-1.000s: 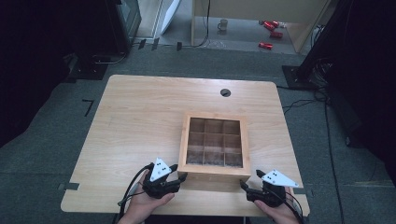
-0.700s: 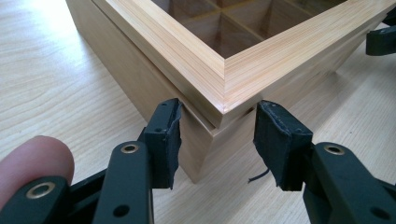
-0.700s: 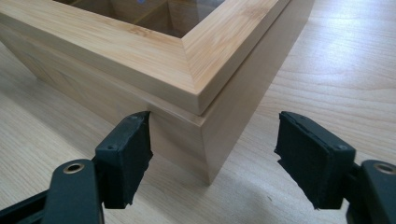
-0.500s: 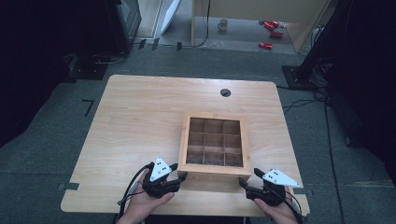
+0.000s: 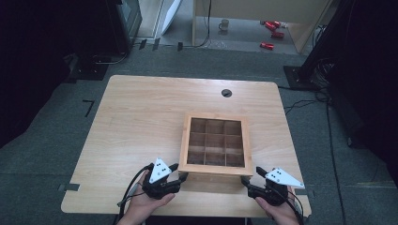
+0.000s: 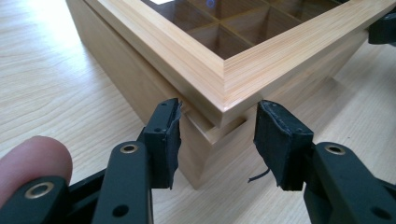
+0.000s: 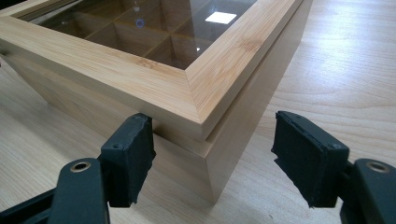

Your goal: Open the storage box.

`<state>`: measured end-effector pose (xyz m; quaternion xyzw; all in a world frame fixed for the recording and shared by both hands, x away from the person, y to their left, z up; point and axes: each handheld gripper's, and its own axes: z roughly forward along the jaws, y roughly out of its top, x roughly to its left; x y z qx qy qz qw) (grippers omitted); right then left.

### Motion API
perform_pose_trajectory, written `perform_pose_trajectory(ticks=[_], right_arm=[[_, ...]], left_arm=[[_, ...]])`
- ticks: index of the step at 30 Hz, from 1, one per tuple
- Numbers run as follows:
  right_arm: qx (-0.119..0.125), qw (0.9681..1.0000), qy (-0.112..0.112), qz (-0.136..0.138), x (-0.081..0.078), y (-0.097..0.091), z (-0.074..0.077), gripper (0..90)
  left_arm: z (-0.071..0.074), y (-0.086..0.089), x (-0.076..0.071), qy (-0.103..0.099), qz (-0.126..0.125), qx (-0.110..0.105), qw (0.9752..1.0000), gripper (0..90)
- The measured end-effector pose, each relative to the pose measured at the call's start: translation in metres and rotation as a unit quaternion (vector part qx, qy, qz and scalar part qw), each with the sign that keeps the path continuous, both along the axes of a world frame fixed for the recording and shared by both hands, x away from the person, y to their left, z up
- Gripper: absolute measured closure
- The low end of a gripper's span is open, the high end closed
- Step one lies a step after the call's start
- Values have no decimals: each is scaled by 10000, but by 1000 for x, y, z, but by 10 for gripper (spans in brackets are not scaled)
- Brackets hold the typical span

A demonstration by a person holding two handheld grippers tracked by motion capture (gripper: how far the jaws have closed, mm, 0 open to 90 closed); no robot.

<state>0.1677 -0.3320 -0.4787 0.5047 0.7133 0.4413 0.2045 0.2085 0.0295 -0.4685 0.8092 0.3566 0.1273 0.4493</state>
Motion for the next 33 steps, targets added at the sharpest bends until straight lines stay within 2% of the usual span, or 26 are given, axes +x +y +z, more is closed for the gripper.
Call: perform_pose_trajectory(ticks=[10, 14, 19, 20, 21, 24, 25, 26, 27, 28, 33], right_arm=[[-8, 10000, -56, 19, 2, 2, 6, 298], [1, 9999, -139, 56, 4, 2, 13, 294], [6, 9998, -216, 45, 6, 2, 19, 294], [9, 9997, -251, 45, 7, 2, 22, 293], [9, 9997, -251, 45, 7, 2, 22, 293], [46, 9995, -294, 54, 10, 2, 28, 283], [46, 9995, -294, 54, 10, 2, 28, 283], [50, 9994, -343, 58, 11, 2, 32, 282], [50, 9994, -343, 58, 11, 2, 32, 282], [66, 9993, -374, 62, 13, 2, 36, 281], [48, 9991, -421, 26, 17, 1, 42, 278]], left_arm=[[-5, 14, 4, 96, 81, 8, 9999, 421], [-12, 28, 7, 138, 197, 153, 9996, 328], [-17, 42, 10, 179, 348, 204, 9990, 286], [-18, 49, 12, 156, 402, 294, 9986, 270], [-18, 49, 12, 156, 402, 294, 9986, 265], [-27, 64, 18, 239, 652, 480, 9964, 254], [-27, 64, 18, 239, 652, 480, 9964, 252], [-31, 72, 22, 245, 798, 611, 9946, 250], [-31, 72, 22, 245, 798, 611, 9946, 249], [-36, 78, 25, 240, 925, 778, 9924, 247], [-45, 89, 30, 338, 1118, 945, 9886, 245]])
